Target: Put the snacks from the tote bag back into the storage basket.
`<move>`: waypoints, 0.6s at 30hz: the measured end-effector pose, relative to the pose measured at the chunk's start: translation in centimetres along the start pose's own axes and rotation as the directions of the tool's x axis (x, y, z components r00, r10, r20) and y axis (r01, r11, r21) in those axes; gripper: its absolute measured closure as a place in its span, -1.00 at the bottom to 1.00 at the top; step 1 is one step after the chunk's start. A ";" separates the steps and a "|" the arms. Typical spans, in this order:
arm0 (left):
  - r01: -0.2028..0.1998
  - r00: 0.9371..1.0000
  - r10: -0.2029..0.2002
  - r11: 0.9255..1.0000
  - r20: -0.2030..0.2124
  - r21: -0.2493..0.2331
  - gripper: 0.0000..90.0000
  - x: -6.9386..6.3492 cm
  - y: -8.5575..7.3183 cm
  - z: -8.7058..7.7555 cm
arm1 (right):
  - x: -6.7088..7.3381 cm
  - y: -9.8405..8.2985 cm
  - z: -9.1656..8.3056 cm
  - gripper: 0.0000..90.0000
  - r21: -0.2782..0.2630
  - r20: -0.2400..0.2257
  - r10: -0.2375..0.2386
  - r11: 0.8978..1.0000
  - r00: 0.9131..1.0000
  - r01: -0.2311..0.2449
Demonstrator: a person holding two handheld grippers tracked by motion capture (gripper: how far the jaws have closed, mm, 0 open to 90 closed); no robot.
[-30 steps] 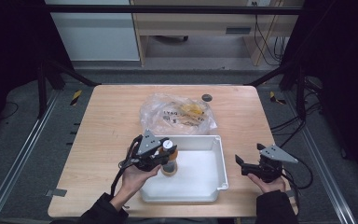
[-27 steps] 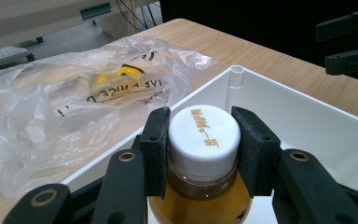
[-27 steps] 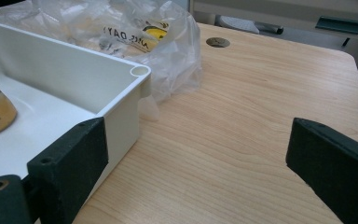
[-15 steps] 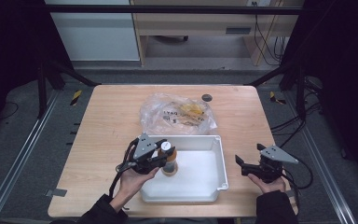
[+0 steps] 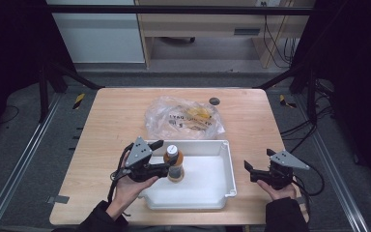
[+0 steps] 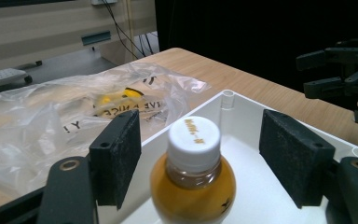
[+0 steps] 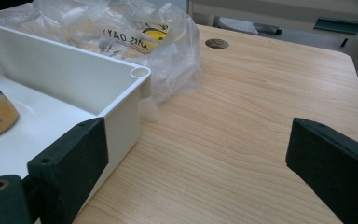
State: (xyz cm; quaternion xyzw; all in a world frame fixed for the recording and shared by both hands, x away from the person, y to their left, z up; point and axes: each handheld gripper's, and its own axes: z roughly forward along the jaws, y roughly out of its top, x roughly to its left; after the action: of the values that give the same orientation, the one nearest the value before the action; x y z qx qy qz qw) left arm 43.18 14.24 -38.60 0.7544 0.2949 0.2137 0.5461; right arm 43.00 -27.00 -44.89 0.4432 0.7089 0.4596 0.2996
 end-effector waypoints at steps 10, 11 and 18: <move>0.002 0.999 -0.002 1.000 -0.047 -0.009 -0.43 2.2 -0.9 -2.7 | -0.1 0.0 0.0 -0.87 0.000 0.009 0.001 1.000 1.000 -0.001; 0.010 0.998 -0.011 1.000 -0.058 -0.010 -0.44 2.7 -1.1 -3.0 | -0.1 0.0 0.0 -0.87 0.000 0.010 0.002 1.000 1.000 -0.002; 0.038 0.993 -0.037 0.999 -0.116 0.005 -0.45 4.6 -2.7 -4.2 | -0.1 -0.1 -0.1 -0.87 0.000 0.016 0.002 1.000 1.000 -0.002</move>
State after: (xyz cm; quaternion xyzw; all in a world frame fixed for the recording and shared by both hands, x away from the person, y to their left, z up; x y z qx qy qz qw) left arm 43.29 20.97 -39.81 0.7371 0.3410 0.2455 0.5293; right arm 42.95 -27.13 -44.91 0.4474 0.7060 0.4563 0.3051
